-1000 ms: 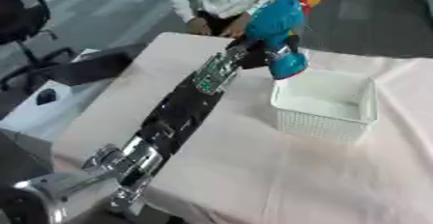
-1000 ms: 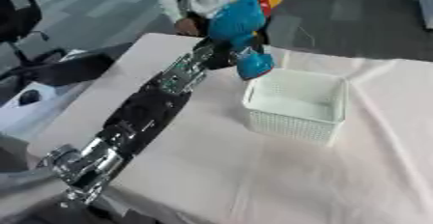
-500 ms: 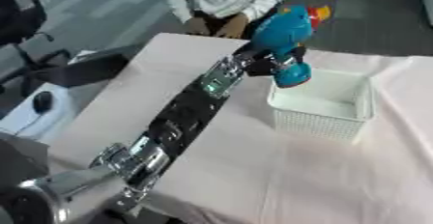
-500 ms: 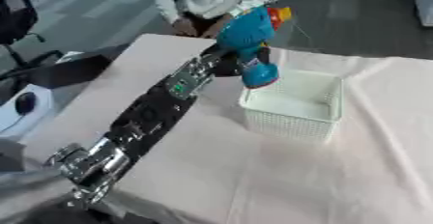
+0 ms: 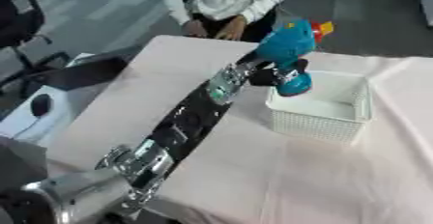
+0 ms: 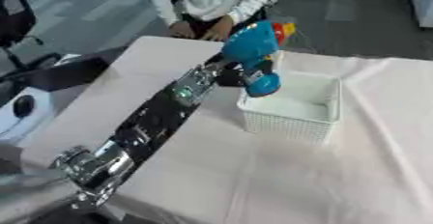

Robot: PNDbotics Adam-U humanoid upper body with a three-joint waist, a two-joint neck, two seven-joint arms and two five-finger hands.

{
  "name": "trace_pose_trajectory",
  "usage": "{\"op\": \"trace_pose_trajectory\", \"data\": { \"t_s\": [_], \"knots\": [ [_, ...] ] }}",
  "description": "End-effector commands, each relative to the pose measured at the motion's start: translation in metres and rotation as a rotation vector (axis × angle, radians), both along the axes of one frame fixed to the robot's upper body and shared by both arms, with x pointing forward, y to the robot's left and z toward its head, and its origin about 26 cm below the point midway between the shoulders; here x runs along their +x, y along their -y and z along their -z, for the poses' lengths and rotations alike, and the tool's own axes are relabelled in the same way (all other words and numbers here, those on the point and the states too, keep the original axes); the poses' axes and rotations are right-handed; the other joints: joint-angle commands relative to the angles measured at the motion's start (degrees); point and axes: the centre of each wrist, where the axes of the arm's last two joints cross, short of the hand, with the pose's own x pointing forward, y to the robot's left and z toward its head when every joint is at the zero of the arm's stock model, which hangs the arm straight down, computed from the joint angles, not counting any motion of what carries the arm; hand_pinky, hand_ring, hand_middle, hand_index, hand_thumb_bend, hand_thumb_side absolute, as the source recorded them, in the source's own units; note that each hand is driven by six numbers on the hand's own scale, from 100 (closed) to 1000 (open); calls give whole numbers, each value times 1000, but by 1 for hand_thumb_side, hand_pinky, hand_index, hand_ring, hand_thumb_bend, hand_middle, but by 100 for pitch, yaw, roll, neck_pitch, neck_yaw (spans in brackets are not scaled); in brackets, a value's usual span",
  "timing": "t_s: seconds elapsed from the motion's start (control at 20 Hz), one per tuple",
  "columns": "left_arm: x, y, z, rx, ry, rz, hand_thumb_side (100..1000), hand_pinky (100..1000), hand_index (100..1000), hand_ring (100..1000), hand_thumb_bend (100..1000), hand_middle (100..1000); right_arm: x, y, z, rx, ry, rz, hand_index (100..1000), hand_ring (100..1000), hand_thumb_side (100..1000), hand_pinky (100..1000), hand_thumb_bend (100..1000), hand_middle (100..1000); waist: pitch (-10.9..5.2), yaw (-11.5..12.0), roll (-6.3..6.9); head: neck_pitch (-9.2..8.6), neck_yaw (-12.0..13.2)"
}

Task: Pick up objects on the table and place them in the box.

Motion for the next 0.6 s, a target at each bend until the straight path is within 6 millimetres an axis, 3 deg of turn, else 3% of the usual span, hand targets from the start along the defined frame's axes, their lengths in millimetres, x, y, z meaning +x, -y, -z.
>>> {"op": "trace_pose_trajectory", "data": {
  "t_s": [0.05,0.1,0.15,0.2,0.25,0.3,0.35,0.5,0.55,0.6],
  "knots": [
    [7,-3,-14,19,54,-5,730,100,371,100,100,100,-2,-3,-10,3,35,-14,491,100,1000,292,100,115,-54,-2,-22,-71,61],
    [7,-3,-13,23,61,-4,756,100,395,100,100,100,-2,-3,-10,3,35,-14,491,100,1000,292,100,115,-54,-5,-21,-72,61],
    [7,-4,-13,32,71,-2,775,100,435,100,100,185,-2,-3,-10,4,36,-15,491,100,1000,292,100,116,-52,-9,-20,-74,60],
    [7,-4,-13,40,78,-2,816,100,508,100,114,336,-2,-3,-10,4,36,-15,491,100,1000,292,100,116,-52,-12,-19,-73,60],
    [8,-5,-13,57,86,-3,840,100,536,113,125,387,-2,-3,-11,4,36,-15,491,100,1000,292,100,116,-52,-14,-17,-70,59],
    [8,-6,-12,71,93,-5,882,100,610,319,146,517,-2,-3,-11,5,36,-15,491,100,1000,293,100,116,-52,-16,-16,-68,58],
    [8,-7,-13,89,102,-10,899,158,654,429,153,588,-2,-4,-11,5,36,-15,491,100,1000,292,100,116,-52,-17,-15,-67,55],
    [8,-8,-14,122,132,-28,958,350,743,638,179,757,-2,-4,-11,6,36,-16,491,100,1000,292,100,116,-51,-21,-15,-70,47],
    [9,-8,-15,129,142,-34,985,467,784,741,192,824,-2,-4,-11,6,37,-16,491,100,1000,292,100,117,-51,-23,-15,-70,46],
    [9,-8,-15,136,150,-39,985,467,784,741,192,824,-2,-4,-11,6,37,-17,491,100,1000,292,100,117,-51,-24,-15,-72,46]
  ]
}}
